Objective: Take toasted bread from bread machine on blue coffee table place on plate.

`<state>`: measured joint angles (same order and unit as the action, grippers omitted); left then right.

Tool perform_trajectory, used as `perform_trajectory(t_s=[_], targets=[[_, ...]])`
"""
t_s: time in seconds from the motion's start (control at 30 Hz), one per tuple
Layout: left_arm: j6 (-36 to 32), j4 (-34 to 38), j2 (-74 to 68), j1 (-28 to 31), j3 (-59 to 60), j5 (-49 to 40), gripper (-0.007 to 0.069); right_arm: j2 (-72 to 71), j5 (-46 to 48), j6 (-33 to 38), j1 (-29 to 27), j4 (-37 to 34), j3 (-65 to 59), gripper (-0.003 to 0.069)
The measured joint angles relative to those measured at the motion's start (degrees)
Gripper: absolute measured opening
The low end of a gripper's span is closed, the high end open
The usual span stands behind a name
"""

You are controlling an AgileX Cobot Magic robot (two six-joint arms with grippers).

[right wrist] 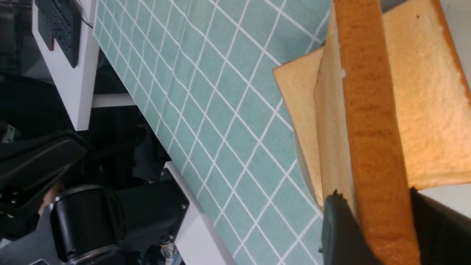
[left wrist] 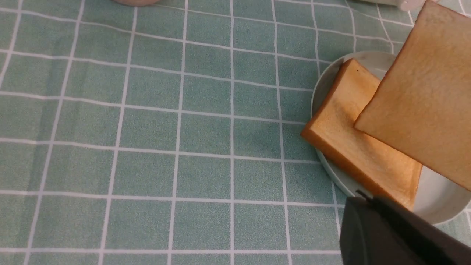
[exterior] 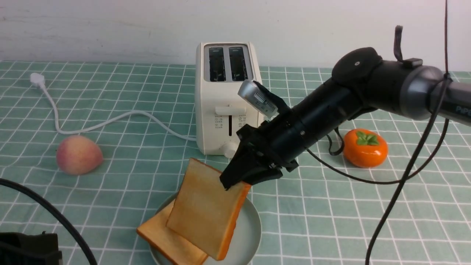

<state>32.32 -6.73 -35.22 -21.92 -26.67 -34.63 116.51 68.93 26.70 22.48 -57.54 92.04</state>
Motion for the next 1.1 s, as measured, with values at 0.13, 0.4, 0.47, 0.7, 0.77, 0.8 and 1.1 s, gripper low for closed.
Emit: perform_trajectory(t_s=[0.13, 0.4, 0.47, 0.7, 0.77, 0.8, 1.1], targets=[[0.0, 0.0, 0.0, 0.0, 0.0, 0.0, -0.0014, 0.1, 0.1, 0.0, 0.0, 3.6, 2.2, 0.0391], [0.0, 0.0, 0.0, 0.0, 0.0, 0.0, -0.0014, -2.3, 0.8, -8.3, 0.0, 20.1, 11.2, 0.0430], [0.0, 0.0, 0.0, 0.0, 0.0, 0.0, -0.0014, -3.2, 0.9, -10.7, 0.0, 22.9, 12.2, 0.0419], [-0.1, 0.0, 0.0, 0.0, 0.0, 0.0, -0.0014, -16.2, 1.6, -23.5, 0.0, 39.4, 11.3, 0.0106], [-0.1, 0.0, 0.0, 0.0, 0.0, 0.0, -0.0014, -20.7, 1.8, -24.3, 0.0, 41.1, 10.2, 0.0022], [-0.1, 0.0, 0.0, 0.0, 0.0, 0.0, -0.0014, -23.7, 2.0, -25.0, 0.0, 42.4, 9.4, -0.0003], [-0.1, 0.0, 0.0, 0.0, 0.0, 4.9, -0.0014, -49.8, 2.2, -31.2, 0.0, 58.1, -6.4, -0.0008]])
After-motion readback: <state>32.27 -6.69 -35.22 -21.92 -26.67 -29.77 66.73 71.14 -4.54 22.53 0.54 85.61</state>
